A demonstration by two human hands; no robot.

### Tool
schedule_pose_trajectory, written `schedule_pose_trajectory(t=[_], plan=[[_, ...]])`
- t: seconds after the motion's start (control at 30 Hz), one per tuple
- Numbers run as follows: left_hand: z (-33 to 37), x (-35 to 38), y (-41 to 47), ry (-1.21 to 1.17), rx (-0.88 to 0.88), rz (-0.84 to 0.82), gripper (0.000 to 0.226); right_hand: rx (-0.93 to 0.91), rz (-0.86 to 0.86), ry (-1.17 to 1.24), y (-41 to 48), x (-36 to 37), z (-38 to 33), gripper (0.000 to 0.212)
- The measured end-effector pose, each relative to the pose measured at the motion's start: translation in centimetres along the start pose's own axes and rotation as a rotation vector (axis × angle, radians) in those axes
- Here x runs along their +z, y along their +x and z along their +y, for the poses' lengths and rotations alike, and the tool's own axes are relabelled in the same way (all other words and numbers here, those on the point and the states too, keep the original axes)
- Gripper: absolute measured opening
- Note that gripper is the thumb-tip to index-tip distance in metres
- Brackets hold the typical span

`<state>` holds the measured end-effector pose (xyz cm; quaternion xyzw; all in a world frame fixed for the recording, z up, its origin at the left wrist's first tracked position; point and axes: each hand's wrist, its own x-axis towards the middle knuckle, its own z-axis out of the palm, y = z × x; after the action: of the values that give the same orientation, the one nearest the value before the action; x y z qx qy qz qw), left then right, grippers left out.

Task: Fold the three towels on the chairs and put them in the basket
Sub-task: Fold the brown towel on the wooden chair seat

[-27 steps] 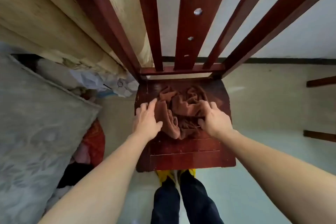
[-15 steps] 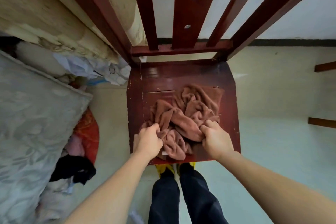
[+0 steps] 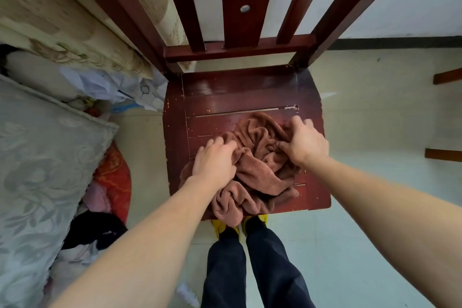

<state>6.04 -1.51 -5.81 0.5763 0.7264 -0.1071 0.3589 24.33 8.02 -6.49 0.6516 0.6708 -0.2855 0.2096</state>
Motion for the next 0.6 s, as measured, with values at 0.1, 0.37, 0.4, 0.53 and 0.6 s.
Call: schedule_pose_trajectory(t=[0.1,0.37,0.4,0.53,0.6], plan=[[-1.3,1.6,-2.2,0.001,-0.09,-0.043,0.025,0.002,-0.018,0.033,-0.1,0.3,0.0,0.019],[-1.3,-0.3,-1.9,-0.188,-0.275,0.192,0.028,0.138,0.255,0.788,0.2,-1.3,1.5,0.016],[-0.3,-0.7,-0.9,-0.237,-0.287,0.214,0.026,0.16,0.248,0.863,0.3,-1.2,1.6,0.019],[3.5,-0.1,2.9,-0.317,-0.314,0.066,0.031,0.186,0.243,1.038,0.2,-0.8,1.9,0.016],[4.5,1.0,3.4,-0.221,-0.283,0.014,0.032,0.181,0.25,1.068,0.1,-0.4,2.4,0.016]])
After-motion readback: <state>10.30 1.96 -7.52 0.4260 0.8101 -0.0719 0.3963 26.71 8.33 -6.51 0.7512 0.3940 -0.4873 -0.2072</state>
